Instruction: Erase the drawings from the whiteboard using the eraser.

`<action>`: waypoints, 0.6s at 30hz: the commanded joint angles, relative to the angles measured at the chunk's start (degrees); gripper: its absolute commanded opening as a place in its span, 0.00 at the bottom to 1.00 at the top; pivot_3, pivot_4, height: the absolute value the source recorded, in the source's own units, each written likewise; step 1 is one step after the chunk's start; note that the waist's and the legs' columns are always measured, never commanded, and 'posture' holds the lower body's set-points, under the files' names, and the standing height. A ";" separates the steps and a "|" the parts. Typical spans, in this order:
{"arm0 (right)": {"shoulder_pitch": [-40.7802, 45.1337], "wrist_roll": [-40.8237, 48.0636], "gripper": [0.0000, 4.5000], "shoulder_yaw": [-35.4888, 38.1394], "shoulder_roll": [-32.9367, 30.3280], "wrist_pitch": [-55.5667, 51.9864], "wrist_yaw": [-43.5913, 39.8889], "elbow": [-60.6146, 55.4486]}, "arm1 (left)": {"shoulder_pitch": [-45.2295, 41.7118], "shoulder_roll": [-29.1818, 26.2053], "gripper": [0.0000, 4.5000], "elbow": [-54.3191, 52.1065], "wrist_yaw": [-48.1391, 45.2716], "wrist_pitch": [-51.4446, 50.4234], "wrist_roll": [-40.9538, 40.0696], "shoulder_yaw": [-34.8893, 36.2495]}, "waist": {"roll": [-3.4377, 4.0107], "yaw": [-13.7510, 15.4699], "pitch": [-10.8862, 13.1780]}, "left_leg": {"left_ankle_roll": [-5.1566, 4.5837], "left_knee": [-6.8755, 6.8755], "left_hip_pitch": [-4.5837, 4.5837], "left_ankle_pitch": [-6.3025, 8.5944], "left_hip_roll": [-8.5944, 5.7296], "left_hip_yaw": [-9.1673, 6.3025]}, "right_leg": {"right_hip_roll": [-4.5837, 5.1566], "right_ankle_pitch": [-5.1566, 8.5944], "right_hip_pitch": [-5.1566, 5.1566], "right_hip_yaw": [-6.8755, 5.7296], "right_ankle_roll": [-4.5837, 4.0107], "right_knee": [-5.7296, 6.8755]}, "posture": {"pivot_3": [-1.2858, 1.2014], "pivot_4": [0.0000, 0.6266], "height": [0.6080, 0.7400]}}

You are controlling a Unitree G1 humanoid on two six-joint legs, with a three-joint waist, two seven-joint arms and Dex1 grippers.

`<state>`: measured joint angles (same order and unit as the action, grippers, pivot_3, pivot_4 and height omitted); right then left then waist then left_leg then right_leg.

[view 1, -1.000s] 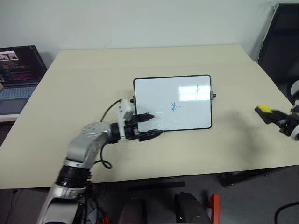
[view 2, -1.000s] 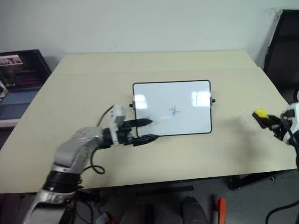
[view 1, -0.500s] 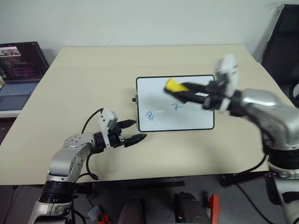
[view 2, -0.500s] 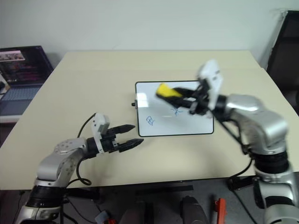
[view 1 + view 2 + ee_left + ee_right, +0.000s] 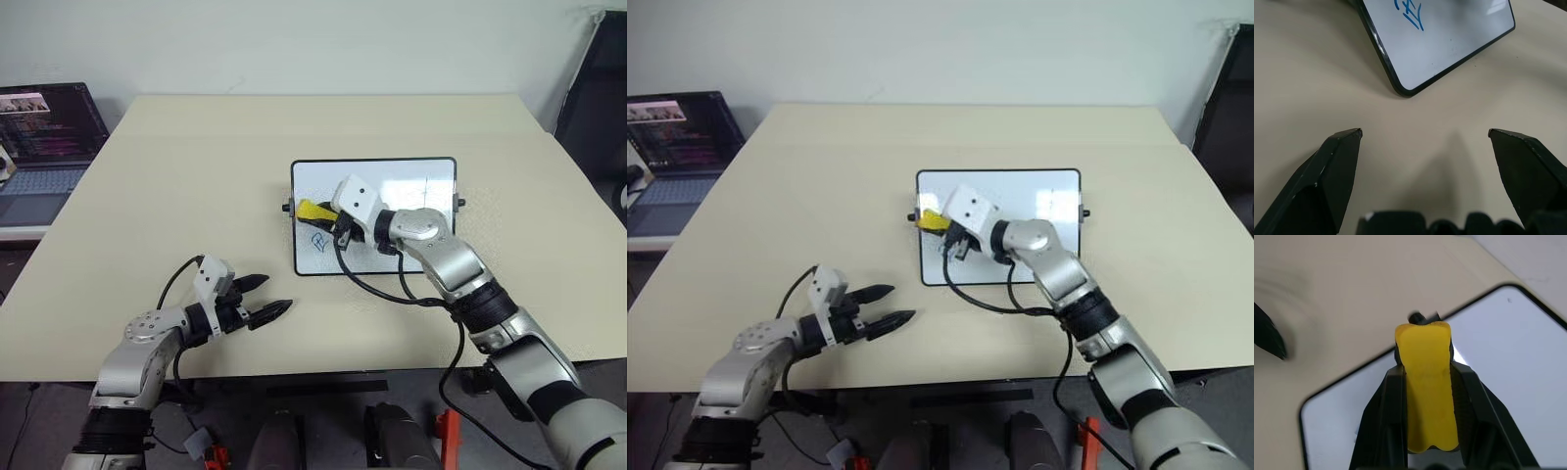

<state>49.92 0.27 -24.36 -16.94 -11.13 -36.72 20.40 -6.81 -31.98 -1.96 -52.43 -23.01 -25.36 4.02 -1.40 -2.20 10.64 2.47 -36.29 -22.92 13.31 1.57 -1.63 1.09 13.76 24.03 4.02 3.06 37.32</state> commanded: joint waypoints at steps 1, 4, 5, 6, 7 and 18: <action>0.58 -3.47 0.19 -0.46 0.44 3.83 -1.06 3.87 | 0.41 0.50 1.00 -3.01 0.77 1.02 -0.38 0.55 | 0.00 -0.12 0.00 | 0.00 0.00 0.02 0.00 0.00 0.00 | 0.00 0.00 0.00 0.00 0.00 0.05 | 0.52 0.24 1.00; -0.75 -6.16 0.19 -2.06 1.02 6.53 -2.28 8.06 | 0.96 0.54 1.00 -3.93 1.18 0.73 -0.62 0.93 | -0.07 -0.27 -0.06 | 0.00 -0.02 0.13 0.00 -0.01 0.01 | 0.00 0.02 -0.01 0.03 -0.04 0.31 | 0.52 0.24 1.00; -1.05 -6.74 0.19 -2.32 1.18 7.15 -2.70 8.88 | 1.12 0.47 1.00 -4.24 1.28 0.60 -0.72 1.08 | -0.10 -0.37 -0.08 | 0.00 -0.04 0.19 0.00 -0.01 0.01 | 0.00 0.03 -0.02 0.03 -0.06 0.39 | 0.52 0.24 1.00; -1.46 -7.52 0.19 -2.88 1.30 7.81 -3.27 9.71 | 1.25 0.35 1.00 -4.49 1.42 0.50 -0.80 1.28 | -0.11 -0.46 -0.09 | 0.00 -0.05 0.28 0.00 -0.01 0.00 | -0.01 0.05 -0.07 0.03 -0.08 0.47 | 0.52 0.24 1.00; -2.18 -7.96 0.19 -3.59 1.58 7.91 -4.26 10.34 | 1.41 0.19 1.00 -4.69 1.51 0.45 -0.90 1.53 | -0.11 -0.55 -0.09 | 0.00 -0.05 0.36 0.00 0.00 0.00 | -0.02 0.08 -0.13 0.03 -0.11 0.51 | 0.52 0.24 1.00; -7.62 -10.23 0.19 -5.63 2.22 7.11 -8.40 12.40 | 1.01 -0.50 1.00 -5.31 1.62 0.07 -1.18 1.90 | -0.34 -0.94 -0.52 | -0.12 -0.09 1.52 -0.09 0.02 -0.01 | -0.06 0.38 -1.06 0.05 -0.37 0.70 | 0.52 0.24 1.00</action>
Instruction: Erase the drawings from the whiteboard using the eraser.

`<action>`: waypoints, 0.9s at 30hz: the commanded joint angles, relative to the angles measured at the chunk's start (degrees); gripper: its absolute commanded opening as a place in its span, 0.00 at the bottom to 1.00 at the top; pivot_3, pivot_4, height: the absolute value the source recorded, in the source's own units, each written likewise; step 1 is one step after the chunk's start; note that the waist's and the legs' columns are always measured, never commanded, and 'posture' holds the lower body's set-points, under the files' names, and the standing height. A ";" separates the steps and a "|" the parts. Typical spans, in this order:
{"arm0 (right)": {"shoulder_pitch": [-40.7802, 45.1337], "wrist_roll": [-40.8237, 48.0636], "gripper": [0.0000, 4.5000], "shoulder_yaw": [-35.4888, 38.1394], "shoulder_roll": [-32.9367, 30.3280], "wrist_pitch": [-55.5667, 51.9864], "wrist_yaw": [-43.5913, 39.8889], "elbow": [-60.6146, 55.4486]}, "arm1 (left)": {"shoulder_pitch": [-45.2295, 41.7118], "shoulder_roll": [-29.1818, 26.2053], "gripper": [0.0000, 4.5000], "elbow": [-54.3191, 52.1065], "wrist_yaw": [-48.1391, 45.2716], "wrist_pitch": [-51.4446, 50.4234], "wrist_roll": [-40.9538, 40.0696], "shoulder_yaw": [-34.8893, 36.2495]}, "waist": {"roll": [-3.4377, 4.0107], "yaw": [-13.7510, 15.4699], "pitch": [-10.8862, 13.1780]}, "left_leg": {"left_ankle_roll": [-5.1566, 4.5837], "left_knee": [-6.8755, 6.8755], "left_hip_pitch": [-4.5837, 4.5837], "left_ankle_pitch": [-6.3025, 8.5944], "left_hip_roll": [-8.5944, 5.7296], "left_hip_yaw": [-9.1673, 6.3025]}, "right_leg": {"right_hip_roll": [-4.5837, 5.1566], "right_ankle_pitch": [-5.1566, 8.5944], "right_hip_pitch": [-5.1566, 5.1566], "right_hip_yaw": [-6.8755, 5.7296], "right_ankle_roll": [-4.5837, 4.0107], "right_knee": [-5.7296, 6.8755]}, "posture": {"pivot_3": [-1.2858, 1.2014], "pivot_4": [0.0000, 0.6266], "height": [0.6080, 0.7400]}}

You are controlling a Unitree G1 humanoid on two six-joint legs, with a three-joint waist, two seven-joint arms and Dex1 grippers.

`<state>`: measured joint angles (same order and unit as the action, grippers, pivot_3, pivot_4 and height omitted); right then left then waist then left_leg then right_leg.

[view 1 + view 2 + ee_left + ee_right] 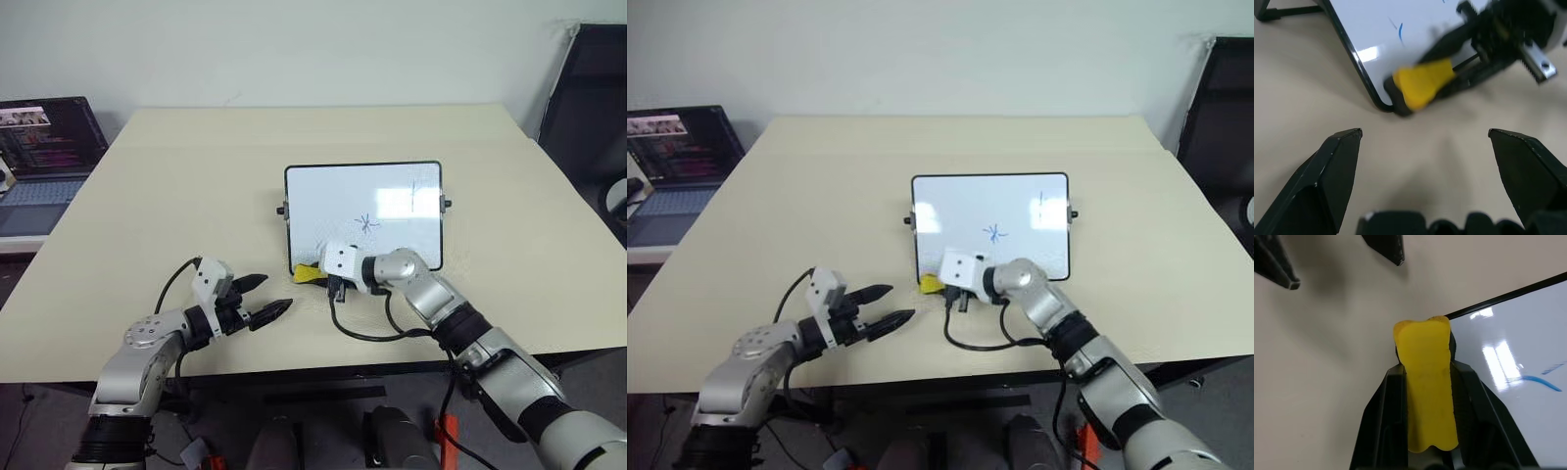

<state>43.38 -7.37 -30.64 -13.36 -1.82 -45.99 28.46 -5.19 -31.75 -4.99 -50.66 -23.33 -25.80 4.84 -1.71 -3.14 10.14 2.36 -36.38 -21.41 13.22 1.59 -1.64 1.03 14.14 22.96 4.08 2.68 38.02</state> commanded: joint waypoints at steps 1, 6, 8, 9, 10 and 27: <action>-0.39 -1.65 0.19 2.13 -1.21 -2.82 1.14 3.63 | -0.82 -0.73 1.00 -2.21 -0.26 0.40 -0.71 0.91 | -0.04 0.03 -0.02 | 0.00 0.00 0.10 0.00 0.00 -0.01 | 0.00 0.00 -0.10 -0.01 -0.01 -0.02 | 0.52 0.24 1.00; 4.08 -2.10 0.19 5.98 -1.75 -1.58 5.15 5.62 | -2.93 -0.38 1.00 -0.52 -0.62 0.75 -0.21 0.00 | -0.05 0.06 0.00 | 0.00 0.00 0.20 0.00 0.00 -0.02 | 0.00 0.01 -0.26 -0.01 -0.01 -0.06 | 0.52 0.24 1.00; 5.69 -3.34 0.19 6.17 -3.13 -0.91 5.86 8.03 | -3.94 -0.26 1.00 0.19 -0.81 1.01 0.05 -0.30 | -0.05 0.05 0.00 | 0.00 0.00 0.25 0.00 0.00 -0.02 | 0.00 0.01 -0.28 -0.01 -0.01 -0.04 | 0.52 0.24 1.00; 6.42 -3.37 0.19 6.69 -3.85 -0.82 6.09 8.79 | -4.34 -0.29 1.00 0.23 -0.96 1.10 0.15 -0.48 | -0.05 0.07 0.00 | 0.00 0.00 0.29 0.00 0.00 -0.02 | 0.00 0.01 -0.31 -0.01 -0.01 -0.05 | 0.52 0.24 1.00; 7.12 -3.24 0.19 7.31 -4.44 -0.76 6.38 9.44 | -4.65 -0.35 1.00 0.10 -1.15 1.11 0.20 -0.69 | -0.05 0.08 0.00 | 0.00 0.00 0.33 0.00 0.00 -0.03 | 0.00 0.01 -0.37 -0.01 -0.01 -0.06 | 0.52 0.24 1.00; 7.01 16.29 0.18 25.78 -14.10 -12.48 -3.23 -17.55 | -8.66 -0.14 1.00 -3.14 -3.22 -1.43 -3.58 -1.01 | 0.00 0.23 0.13 | 0.03 0.17 -1.49 0.01 0.02 -0.21 | 0.02 -0.35 1.26 -0.20 0.10 -0.13 | 0.52 0.24 1.00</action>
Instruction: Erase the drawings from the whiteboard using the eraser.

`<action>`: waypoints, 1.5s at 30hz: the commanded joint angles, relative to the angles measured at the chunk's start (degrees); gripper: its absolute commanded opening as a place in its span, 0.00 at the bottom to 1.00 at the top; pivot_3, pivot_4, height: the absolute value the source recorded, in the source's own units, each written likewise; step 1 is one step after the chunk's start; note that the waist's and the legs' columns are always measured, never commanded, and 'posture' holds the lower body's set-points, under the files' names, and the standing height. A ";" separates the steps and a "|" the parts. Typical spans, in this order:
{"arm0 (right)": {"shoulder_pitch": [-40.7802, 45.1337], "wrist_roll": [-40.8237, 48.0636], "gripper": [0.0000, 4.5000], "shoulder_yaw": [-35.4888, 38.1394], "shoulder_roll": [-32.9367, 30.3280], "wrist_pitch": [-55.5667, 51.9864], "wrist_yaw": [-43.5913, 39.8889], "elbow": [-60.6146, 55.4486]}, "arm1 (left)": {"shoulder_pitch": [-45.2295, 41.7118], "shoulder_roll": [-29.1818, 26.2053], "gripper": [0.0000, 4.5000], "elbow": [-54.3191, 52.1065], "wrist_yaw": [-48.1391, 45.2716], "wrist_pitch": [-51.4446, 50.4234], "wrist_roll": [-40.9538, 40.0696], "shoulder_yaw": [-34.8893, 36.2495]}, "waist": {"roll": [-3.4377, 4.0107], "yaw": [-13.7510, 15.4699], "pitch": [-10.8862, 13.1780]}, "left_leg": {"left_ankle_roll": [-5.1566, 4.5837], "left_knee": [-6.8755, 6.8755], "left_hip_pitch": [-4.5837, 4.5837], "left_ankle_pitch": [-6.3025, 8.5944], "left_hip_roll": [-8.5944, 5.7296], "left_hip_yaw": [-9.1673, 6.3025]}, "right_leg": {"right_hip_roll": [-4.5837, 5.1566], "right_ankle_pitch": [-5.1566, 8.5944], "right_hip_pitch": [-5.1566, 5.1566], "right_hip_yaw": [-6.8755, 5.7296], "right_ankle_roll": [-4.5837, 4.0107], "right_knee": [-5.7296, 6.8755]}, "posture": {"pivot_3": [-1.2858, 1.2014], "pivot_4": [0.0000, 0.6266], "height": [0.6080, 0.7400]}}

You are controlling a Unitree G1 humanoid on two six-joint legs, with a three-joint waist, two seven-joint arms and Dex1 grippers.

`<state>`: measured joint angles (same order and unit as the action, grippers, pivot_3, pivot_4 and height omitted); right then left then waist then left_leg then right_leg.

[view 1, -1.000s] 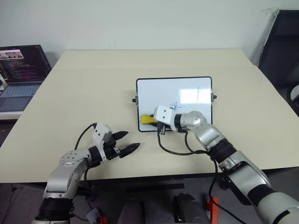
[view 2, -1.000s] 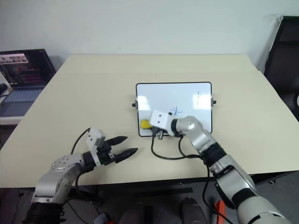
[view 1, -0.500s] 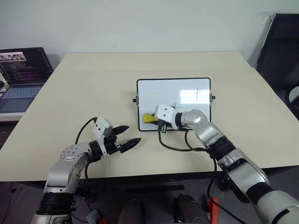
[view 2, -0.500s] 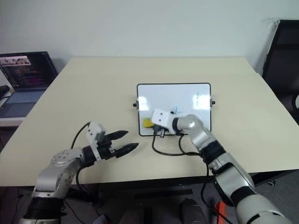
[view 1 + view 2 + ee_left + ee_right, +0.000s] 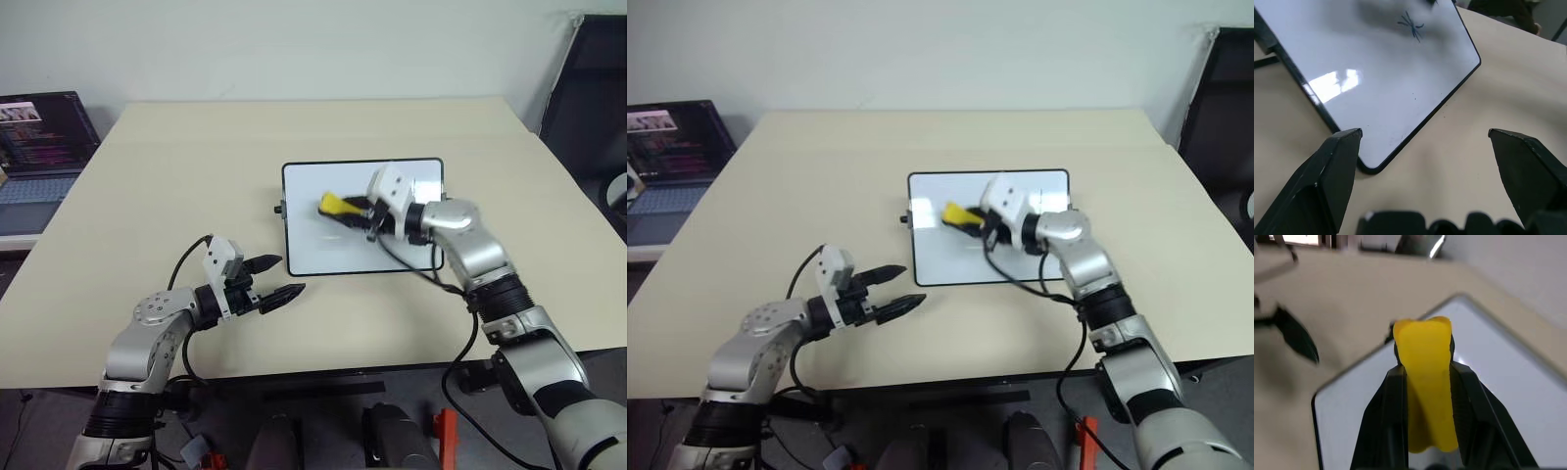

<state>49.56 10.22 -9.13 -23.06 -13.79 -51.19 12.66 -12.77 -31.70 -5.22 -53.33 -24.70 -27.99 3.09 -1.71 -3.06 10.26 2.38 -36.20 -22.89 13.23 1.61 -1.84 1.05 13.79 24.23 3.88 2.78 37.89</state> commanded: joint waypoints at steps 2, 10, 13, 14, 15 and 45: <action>0.01 -5.49 0.18 3.90 -7.52 2.21 4.94 2.82 | -1.72 0.45 1.00 -2.49 -0.41 -0.01 -1.19 -0.16 | -0.01 0.40 -0.01 | 0.04 0.12 0.00 0.04 -0.01 -0.01 | 0.02 0.09 -0.04 -0.06 -0.02 -0.17 | 0.52 0.24 1.00; -3.34 -11.11 0.18 0.65 -6.18 8.55 7.76 12.63 | -4.03 2.15 1.00 -0.93 -1.34 0.15 -0.81 -2.64 | -0.01 -0.59 0.03 | 0.07 0.15 0.11 0.08 -0.01 0.20 | -0.01 0.14 -0.10 0.12 0.00 -0.26 | 0.52 0.24 1.00; -4.89 -10.42 0.18 0.03 -3.38 7.14 8.21 12.11 | -4.33 2.38 1.00 -0.63 -1.69 0.12 -0.69 -3.01 | -0.03 -0.86 0.02 | 0.06 0.14 0.25 0.08 0.01 0.20 | -0.05 0.17 -0.19 0.15 0.04 -0.22 | 0.52 0.24 1.00; -5.42 -10.84 0.18 -0.52 -2.75 6.90 8.30 11.89 | -4.29 2.44 1.00 -0.61 -1.72 0.14 -0.62 -3.08 | -0.03 -0.88 0.02 | 0.06 0.13 0.31 0.08 0.02 0.21 | -0.07 0.20 -0.23 0.17 0.08 -0.21 | 0.52 0.24 1.00; -6.12 -11.11 0.18 -1.11 -2.02 6.32 8.21 11.64 | -4.16 2.46 1.00 -0.66 -1.73 0.17 -0.61 -3.09 | -0.03 -1.05 0.02 | 0.06 0.12 0.31 0.08 0.03 0.21 | -0.07 0.20 -0.23 0.17 0.09 -0.20 | 0.52 0.24 1.00; -2.27 -14.42 0.16 0.04 1.52 8.87 20.78 10.82 | -4.67 2.48 1.00 0.18 -1.72 0.21 -0.59 -2.90 | -0.13 -1.60 -0.02 | 0.01 0.16 0.99 0.02 0.00 0.21 | -0.06 0.24 -0.90 0.22 0.24 -0.26 | 0.52 0.24 1.00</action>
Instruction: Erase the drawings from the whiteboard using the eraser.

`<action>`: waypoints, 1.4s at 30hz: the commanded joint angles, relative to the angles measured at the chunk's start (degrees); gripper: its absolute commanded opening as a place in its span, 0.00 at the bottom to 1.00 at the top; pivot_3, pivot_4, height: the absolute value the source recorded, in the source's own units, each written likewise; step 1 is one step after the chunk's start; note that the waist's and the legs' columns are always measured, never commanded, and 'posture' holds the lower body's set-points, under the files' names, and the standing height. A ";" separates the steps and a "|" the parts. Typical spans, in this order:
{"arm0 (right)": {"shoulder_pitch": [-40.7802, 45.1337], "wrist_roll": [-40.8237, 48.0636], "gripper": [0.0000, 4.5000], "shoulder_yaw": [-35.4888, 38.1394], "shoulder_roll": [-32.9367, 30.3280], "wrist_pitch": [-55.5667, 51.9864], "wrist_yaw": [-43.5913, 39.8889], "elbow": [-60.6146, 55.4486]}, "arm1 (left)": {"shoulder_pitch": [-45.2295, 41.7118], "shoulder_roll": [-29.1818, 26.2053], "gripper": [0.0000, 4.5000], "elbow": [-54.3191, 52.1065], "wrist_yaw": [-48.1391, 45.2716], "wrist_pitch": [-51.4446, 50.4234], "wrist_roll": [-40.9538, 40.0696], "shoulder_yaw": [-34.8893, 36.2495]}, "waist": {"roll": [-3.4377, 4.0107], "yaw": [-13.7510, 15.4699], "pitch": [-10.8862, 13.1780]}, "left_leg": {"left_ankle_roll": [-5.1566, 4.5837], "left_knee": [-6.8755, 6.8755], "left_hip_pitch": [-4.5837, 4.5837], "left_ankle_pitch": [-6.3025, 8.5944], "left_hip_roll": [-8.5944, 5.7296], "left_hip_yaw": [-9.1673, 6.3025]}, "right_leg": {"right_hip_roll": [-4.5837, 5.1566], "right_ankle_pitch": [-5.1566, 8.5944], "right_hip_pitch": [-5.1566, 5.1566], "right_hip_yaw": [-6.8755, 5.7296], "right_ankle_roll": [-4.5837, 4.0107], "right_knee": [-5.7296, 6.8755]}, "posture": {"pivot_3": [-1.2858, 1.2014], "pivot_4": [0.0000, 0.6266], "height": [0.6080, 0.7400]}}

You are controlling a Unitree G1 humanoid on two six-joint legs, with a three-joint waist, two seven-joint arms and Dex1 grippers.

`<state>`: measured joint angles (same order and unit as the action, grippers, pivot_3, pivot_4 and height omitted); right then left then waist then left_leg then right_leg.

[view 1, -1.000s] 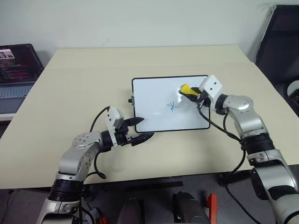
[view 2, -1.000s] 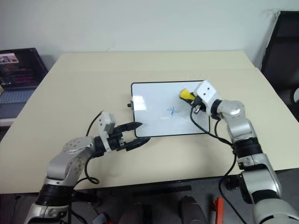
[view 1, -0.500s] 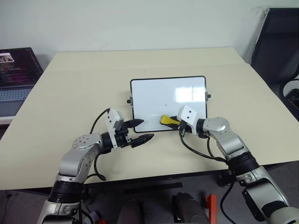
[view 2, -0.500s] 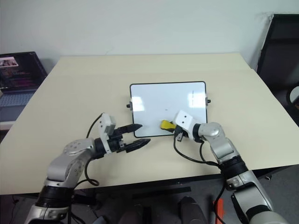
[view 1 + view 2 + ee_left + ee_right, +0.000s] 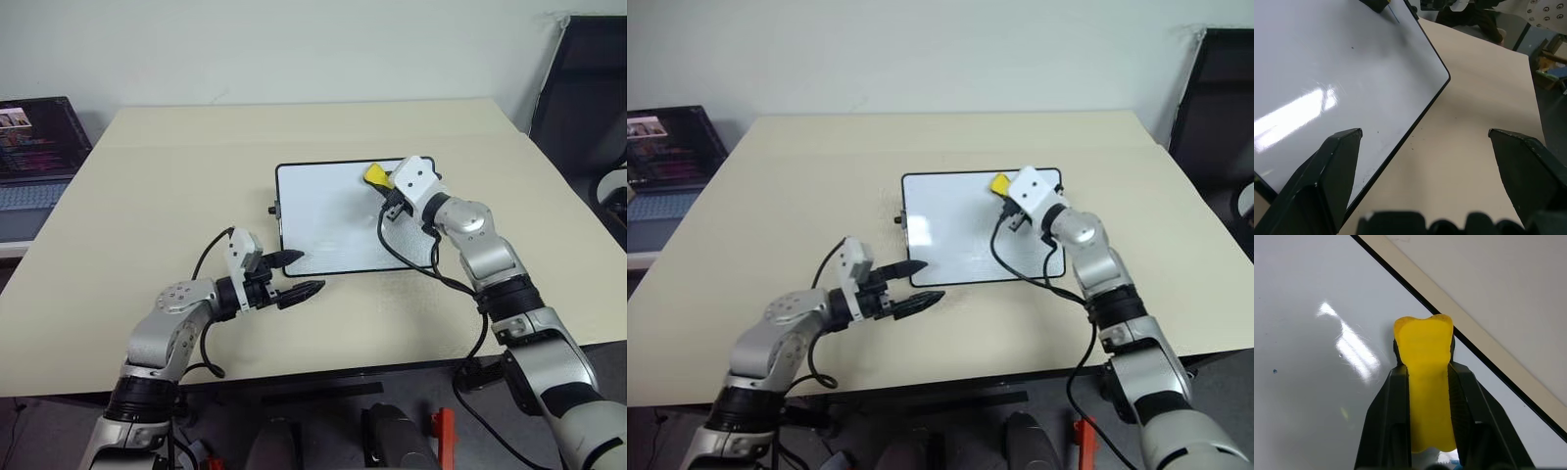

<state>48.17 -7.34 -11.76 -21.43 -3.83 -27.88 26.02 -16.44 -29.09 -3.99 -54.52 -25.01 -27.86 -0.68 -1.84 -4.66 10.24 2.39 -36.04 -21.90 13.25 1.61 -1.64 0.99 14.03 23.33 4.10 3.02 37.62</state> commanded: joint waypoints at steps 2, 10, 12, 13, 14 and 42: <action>-1.24 7.11 0.16 5.44 -1.64 -3.21 -5.96 -6.50 | -1.09 -0.25 1.00 -1.07 -0.53 0.48 -0.78 0.99 | 0.01 0.04 0.04 | 0.00 0.01 -0.04 0.00 0.01 -0.02 | 0.00 0.00 0.02 -0.02 0.00 -0.01 | 0.52 0.24 1.00; -0.02 4.48 0.15 10.70 -11.19 -2.71 -1.92 0.88 | -1.11 0.11 1.00 -1.12 -0.55 0.33 -0.75 0.44 | 0.04 0.89 0.16 | -0.01 0.02 -0.51 0.01 -0.02 -0.02 | 0.04 -0.04 0.37 -0.06 -0.04 -0.16 | 0.52 0.24 1.00; -0.58 3.72 0.15 10.14 -11.31 -1.41 -1.91 3.50 | -1.67 0.40 1.00 -0.69 -0.76 0.42 -0.63 0.00 | 0.04 0.73 0.16 | -0.01 0.05 -0.51 0.01 0.00 0.01 | 0.02 -0.05 0.37 -0.04 -0.07 -0.25 | 0.52 0.24 1.00; -0.80 3.16 0.15 9.57 -11.27 -0.67 -2.07 4.45 | -1.99 0.53 1.00 -0.47 -0.84 0.45 -0.59 -0.17 | 0.04 0.63 0.16 | -0.01 0.08 -0.51 0.01 0.02 0.03 | 0.01 -0.06 0.37 -0.03 -0.08 -0.30 | 0.52 0.24 1.00; -1.03 3.04 0.15 9.30 -10.89 -0.32 -2.19 4.99 | -2.29 0.62 1.00 -0.32 -0.89 0.46 -0.56 -0.30 | 0.04 0.60 0.16 | -0.01 0.08 -0.51 0.01 0.01 0.05 | 0.01 -0.06 0.37 -0.02 -0.08 -0.31 | 0.52 0.24 1.00; -7.19 0.25 0.15 4.31 -1.26 -2.67 -0.95 1.39 | -3.43 1.50 1.00 0.72 -0.28 1.69 0.37 -0.33 | -0.28 -0.72 -0.13 | -0.15 -0.13 0.13 -0.11 0.13 0.13 | -0.11 -0.36 -0.22 0.14 -0.18 -0.47 | 0.52 0.24 1.00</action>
<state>40.20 -5.55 -10.01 -20.64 -5.14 -31.96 22.44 -18.84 -27.79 -2.00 -55.06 -24.51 -27.55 -1.83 -2.11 -5.39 10.10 2.21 -36.18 -21.77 13.13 1.73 -1.50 0.88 13.66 23.11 4.24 2.83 37.16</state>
